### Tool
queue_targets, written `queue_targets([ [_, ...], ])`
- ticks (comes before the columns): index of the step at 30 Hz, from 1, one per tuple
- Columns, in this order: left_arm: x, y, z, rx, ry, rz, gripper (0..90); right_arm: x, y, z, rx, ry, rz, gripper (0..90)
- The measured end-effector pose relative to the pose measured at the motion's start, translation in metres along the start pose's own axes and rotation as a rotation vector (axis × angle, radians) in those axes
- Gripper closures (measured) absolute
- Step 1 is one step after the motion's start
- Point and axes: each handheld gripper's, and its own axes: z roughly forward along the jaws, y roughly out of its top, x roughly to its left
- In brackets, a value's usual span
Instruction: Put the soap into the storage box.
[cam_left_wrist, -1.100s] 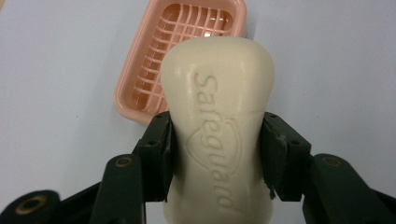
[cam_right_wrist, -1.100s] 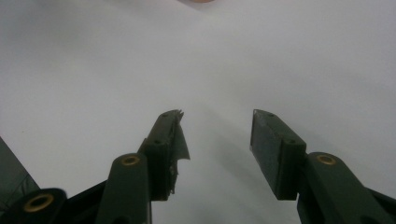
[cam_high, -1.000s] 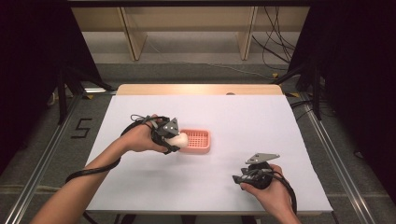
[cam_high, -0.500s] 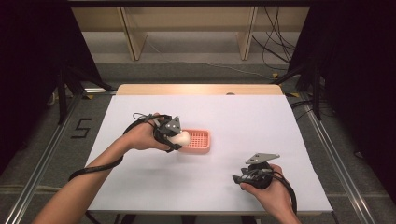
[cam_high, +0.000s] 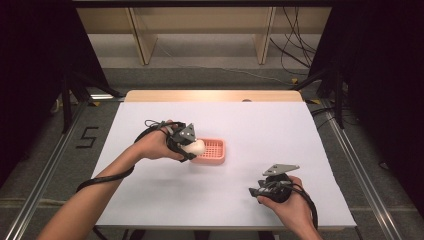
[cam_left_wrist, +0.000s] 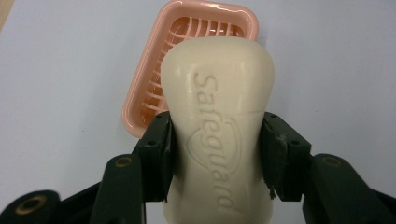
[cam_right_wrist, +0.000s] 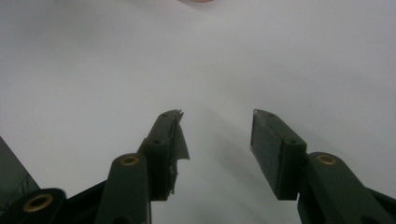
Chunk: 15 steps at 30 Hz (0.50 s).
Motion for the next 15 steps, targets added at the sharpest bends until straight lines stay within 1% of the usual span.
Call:
queue_targets([
  [1,0.0002,0.0007,0.0002,0.000,0.005,0.007,49.2,0.0001,0.0001,0.0000,0.003,-0.001,-0.001,53.1],
  [2,-0.0001,0.0009,0.0006,-0.002,0.003,0.002,49.2,0.0001,0.0001,0.0000,0.003,-0.001,-0.001,53.1],
  [4,0.0001,0.0019,0.0010,-0.003,0.005,0.004,49.2,-0.0003,0.0006,-0.0009,0.012,0.000,-0.005,53.0],
  [5,0.0010,0.0029,0.0015,0.000,0.006,0.008,49.2,0.0001,0.0002,0.0001,0.001,-0.001,-0.001,53.0],
  [8,0.0015,0.0033,0.0026,-0.001,0.006,0.003,49.2,0.0001,0.0001,0.0001,0.002,-0.001,-0.001,53.0],
  [9,0.0019,0.0038,0.0035,-0.003,0.006,-0.001,49.2,-0.0002,0.0005,-0.0010,0.013,0.000,-0.005,53.0],
  [11,0.0023,0.0045,0.0040,0.001,0.002,0.000,49.2,-0.0004,0.0005,-0.0007,0.010,0.001,-0.005,53.0],
  [13,0.0035,0.0056,0.0038,0.009,0.005,0.021,49.2,0.0001,0.0004,-0.0008,0.014,0.002,0.004,53.0],
  [14,0.0035,0.0056,0.0038,0.009,0.005,0.021,49.2,0.0001,0.0004,-0.0008,0.014,0.002,0.004,53.0],
  [15,0.0028,0.0066,0.0047,0.002,0.005,0.012,49.2,-0.0003,0.0006,-0.0012,0.017,0.001,-0.004,53.0],
])
